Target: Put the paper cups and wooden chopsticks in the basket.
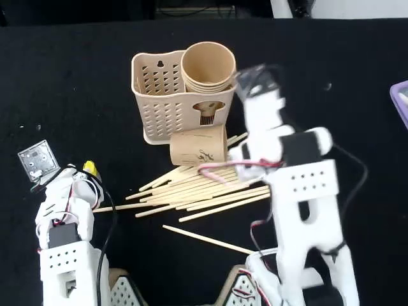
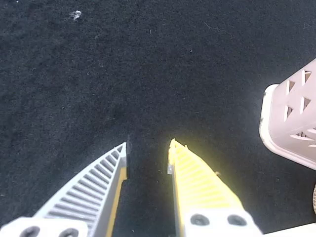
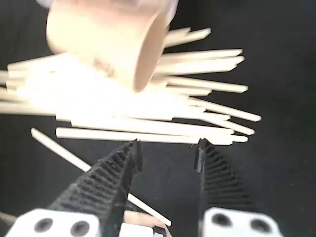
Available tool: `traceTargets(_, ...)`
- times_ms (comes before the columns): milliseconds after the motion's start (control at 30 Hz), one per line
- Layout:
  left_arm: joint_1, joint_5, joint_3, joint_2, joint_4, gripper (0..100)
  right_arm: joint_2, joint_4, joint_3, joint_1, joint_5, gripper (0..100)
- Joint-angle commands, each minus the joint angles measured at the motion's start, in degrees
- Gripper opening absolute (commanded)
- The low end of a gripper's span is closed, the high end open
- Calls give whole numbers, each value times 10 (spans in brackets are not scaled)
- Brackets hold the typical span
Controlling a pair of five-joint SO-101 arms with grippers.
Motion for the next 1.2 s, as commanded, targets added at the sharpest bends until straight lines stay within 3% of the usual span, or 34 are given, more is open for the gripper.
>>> traceTargets(0,-2,1,-4,-8,-13,145,-75,-79,96,-43,30,190)
traceTargets(300,-3,1,-4,-8,-13,145,-230,-229,301,-138,27,190)
traceTargets(800,-3,1,-4,-8,-13,145,-330,-453,484,-94,25,190)
traceTargets(1167,-3,1,-3,-8,-13,145,-329,-478,490,-93,4,190)
